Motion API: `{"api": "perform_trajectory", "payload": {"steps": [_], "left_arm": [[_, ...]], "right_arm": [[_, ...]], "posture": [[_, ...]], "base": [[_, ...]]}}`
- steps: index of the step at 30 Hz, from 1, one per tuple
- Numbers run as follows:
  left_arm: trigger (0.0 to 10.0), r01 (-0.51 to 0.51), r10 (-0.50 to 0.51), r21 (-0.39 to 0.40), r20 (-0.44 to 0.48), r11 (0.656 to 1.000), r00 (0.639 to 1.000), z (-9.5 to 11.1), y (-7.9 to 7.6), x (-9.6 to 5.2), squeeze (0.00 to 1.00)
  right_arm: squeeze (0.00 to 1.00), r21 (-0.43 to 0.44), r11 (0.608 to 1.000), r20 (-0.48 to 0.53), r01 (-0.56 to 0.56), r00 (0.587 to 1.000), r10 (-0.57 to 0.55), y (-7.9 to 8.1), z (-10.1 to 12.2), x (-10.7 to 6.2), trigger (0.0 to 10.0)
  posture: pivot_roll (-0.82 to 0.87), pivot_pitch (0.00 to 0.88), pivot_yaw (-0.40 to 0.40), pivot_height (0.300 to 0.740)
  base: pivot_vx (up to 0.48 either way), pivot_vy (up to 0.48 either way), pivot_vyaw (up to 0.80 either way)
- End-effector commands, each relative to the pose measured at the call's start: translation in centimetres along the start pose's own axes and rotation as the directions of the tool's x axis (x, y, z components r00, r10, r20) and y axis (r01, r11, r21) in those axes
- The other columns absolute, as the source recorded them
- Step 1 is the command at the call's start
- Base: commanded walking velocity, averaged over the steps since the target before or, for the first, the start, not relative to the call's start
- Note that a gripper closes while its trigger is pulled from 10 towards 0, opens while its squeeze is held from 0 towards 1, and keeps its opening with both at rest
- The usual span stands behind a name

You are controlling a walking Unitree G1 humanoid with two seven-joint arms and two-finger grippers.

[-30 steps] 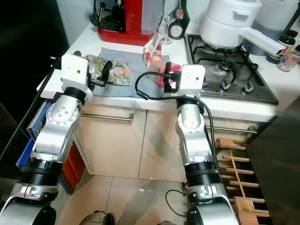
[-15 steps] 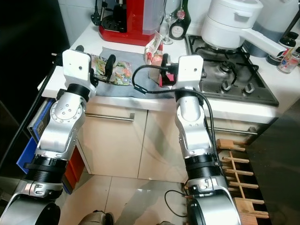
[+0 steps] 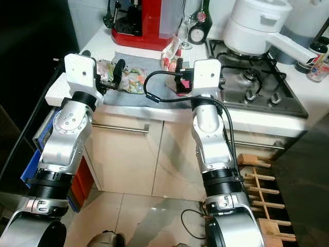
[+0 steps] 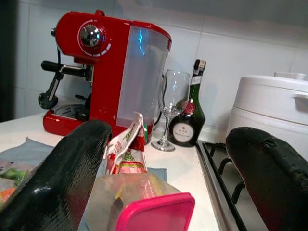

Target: Restocking fridge

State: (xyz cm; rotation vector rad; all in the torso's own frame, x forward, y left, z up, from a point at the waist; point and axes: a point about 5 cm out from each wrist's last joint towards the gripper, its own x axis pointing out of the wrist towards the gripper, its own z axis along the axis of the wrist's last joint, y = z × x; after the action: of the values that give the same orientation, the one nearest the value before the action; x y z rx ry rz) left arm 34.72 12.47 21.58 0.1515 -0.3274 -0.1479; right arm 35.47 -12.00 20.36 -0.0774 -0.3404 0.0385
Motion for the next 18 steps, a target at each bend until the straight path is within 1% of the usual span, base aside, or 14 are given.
{"api": "perform_trajectory", "payload": {"steps": [1, 3, 4, 5, 6, 8, 14, 16, 18], "left_arm": [[10.0, 0.02, -0.021, 0.003, 0.02, 1.0, 1.0, 0.5, -0.5, 0.4, 0.0], [10.0, 0.013, -0.013, 0.038, 0.009, 0.999, 1.0, 0.2, -0.7, 0.5, 0.0], [10.0, 0.013, -0.013, 0.038, 0.009, 0.999, 1.0, 0.2, -0.7, 0.5, 0.0], [10.0, 0.009, -0.009, 0.065, 0.006, 0.998, 1.0, 0.2, -0.8, 0.7, 0.0], [10.0, 0.01, -0.011, 0.081, 0.007, 0.997, 1.0, 0.4, -0.8, 0.9, 0.0], [10.0, 0.023, -0.025, 0.09, 0.018, 0.996, 1.0, 0.8, -0.7, 1.4, 0.0], [10.0, 0.042, -0.044, 0.064, 0.031, 0.997, 0.999, 1.2, -0.5, 1.7, 0.0], [10.0, 0.037, -0.038, 0.05, 0.032, 0.998, 0.999, 1.2, -0.4, 1.6, 0.0], [10.0, 0.023, -0.024, 0.022, 0.048, 1.0, 0.999, 1.3, -0.5, 1.4, 0.0]], "right_arm": [[0.0, 0.003, 1.0, 0.018, 0.009, 1.0, -0.009, -0.2, 0.4, 0.3, 10.0], [0.0, 0.005, 1.0, 0.008, 0.007, 1.0, -0.007, -0.2, 0.1, 0.3, 10.0], [0.0, 0.005, 1.0, 0.008, 0.007, 1.0, -0.007, -0.2, 0.1, 0.3, 10.0], [0.0, 0.005, 1.0, 0.006, 0.006, 1.0, -0.006, -0.2, 0.0, 0.3, 10.0], [0.0, 0.008, 1.0, 0.002, 0.009, 1.0, -0.009, 0.0, -0.1, 0.3, 10.0], [0.0, 0.014, 1.0, -0.001, 0.014, 1.0, -0.014, 0.1, -0.1, 0.4, 10.0], [0.0, 0.016, 1.0, 0.006, 0.021, 1.0, -0.021, 0.1, 0.1, 0.6, 10.0], [0.0, 0.017, 1.0, 0.007, 0.023, 1.0, -0.023, 0.0, 0.3, 0.7, 10.0], [0.0, 0.015, 1.0, 0.054, 0.013, 0.998, -0.013, -0.1, 1.6, 1.2, 10.0]], "posture": [[-0.03, 0.0, -0.038, 0.74], [-0.04, 0.0, -0.025, 0.74], [-0.04, 0.0, -0.025, 0.74], [-0.04, 0.0, -0.025, 0.74], [-0.05, 0.0, -0.005, 0.74], [-0.05, 0.0, 0.0, 0.74], [-0.03, 0.0, -0.011, 0.74], [-0.02, 0.0, -0.024, 0.74], [0.0, 0.0, -0.043, 0.74]], "base": [[0.0, 0.0, 0.0], [0.0, 0.0, 0.0], [0.0, 0.0, 0.0], [0.0, 0.0, 0.0], [0.0, 0.0, 0.0], [0.0, 0.0, 0.0], [0.0, 0.0, 0.0], [0.379, 0.0, 0.0], [0.48, 0.0, 0.0]]}}
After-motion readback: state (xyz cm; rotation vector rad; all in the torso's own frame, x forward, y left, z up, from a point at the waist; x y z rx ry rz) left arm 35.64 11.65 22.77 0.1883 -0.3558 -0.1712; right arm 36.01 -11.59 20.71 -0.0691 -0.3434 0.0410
